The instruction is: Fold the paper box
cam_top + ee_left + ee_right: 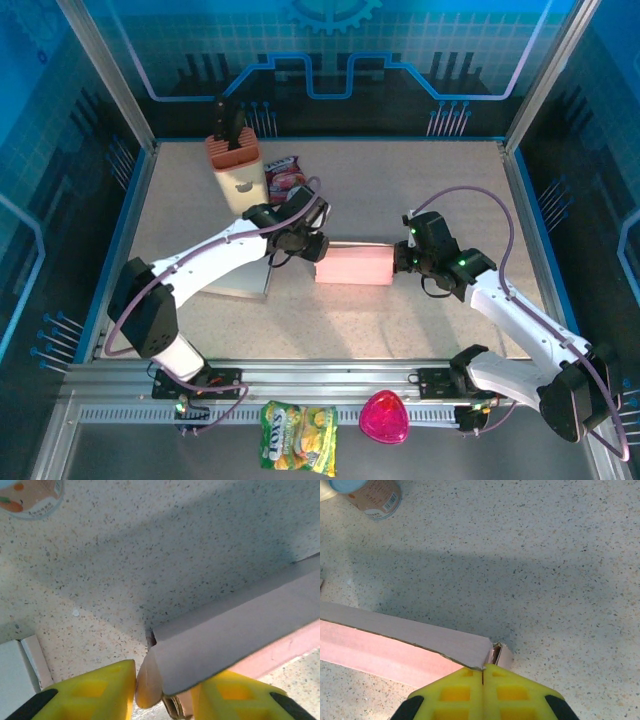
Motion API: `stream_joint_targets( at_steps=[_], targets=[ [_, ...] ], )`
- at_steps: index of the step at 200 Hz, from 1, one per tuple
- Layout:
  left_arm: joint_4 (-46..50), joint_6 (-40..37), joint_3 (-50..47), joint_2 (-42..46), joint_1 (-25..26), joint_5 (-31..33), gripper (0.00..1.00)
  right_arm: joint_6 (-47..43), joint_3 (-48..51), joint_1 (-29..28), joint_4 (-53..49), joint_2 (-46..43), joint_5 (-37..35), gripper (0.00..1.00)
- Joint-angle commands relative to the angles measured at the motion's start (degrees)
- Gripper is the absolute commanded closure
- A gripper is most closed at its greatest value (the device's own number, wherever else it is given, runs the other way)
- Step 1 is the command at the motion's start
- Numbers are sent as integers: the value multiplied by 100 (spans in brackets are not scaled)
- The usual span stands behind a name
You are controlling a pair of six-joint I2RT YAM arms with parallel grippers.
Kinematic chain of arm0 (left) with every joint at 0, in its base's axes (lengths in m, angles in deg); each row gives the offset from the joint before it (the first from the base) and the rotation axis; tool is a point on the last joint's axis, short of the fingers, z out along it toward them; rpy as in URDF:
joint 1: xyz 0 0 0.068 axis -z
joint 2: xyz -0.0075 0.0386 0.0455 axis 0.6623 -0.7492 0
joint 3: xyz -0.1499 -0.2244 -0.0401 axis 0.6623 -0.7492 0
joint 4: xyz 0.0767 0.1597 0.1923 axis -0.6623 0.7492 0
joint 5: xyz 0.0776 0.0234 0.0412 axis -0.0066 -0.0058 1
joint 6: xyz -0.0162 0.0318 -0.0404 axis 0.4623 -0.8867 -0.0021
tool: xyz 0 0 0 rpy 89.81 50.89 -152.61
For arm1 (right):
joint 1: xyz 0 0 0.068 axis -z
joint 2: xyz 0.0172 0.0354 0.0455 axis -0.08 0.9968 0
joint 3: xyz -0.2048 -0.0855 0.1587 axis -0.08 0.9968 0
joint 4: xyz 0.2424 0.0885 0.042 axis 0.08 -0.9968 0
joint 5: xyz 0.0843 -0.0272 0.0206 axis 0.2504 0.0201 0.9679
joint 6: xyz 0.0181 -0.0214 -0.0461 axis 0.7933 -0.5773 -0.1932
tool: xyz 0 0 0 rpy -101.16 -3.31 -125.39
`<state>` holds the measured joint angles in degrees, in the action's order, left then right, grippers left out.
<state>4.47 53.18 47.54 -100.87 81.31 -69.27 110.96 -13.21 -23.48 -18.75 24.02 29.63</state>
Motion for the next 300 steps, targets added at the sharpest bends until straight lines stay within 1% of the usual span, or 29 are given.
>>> stream_joint_targets(
  at_steps=[1, 37, 54, 92, 118, 163, 212, 228, 239, 258, 270, 289, 300],
  targets=[
    [-4, 39, -178, -105, -61, 175, 67, 33, 18, -66, -390, 38, 114, 100],
    [-51, 65, -239, -13, -60, 157, 69, 40, -5, -66, -401, 29, 117, 100],
    [-23, 85, -175, 100, -58, 156, 68, 34, -17, -62, -410, 20, 116, 100],
    [105, 96, -37, 353, -57, 121, 58, 51, 3, -66, -393, 47, 127, 100],
    [223, 14, 33, 308, -64, 173, 57, 52, 18, -66, -390, 45, 123, 100],
    [165, -51, -6, 305, -107, 322, 65, 40, 3, -66, -394, 47, 138, 100],
    [9, -110, -43, 361, -142, 247, 67, 40, -2, -66, -388, 51, 131, 100],
    [8, -122, -28, 305, -171, 189, 71, 34, -5, -66, -393, 47, 130, 100],
    [4, -128, -12, 269, -182, 150, 75, 34, -4, -66, -402, 46, 138, 100],
    [-10, -119, -3, 263, -183, 115, 79, 33, -5, -66, -394, 46, 132, 100],
    [-24, -117, 5, 272, -186, 104, 84, 30, -16, -62, -397, 50, 133, 100],
    [-39, -115, 21, 305, -183, 53, 86, 26, -16, -66, -401, 53, 130, 100],
    [-38, -122, 41, 290, -178, 12, 89, 29, -15, -64, -401, 55, 132, 100]
  ],
)
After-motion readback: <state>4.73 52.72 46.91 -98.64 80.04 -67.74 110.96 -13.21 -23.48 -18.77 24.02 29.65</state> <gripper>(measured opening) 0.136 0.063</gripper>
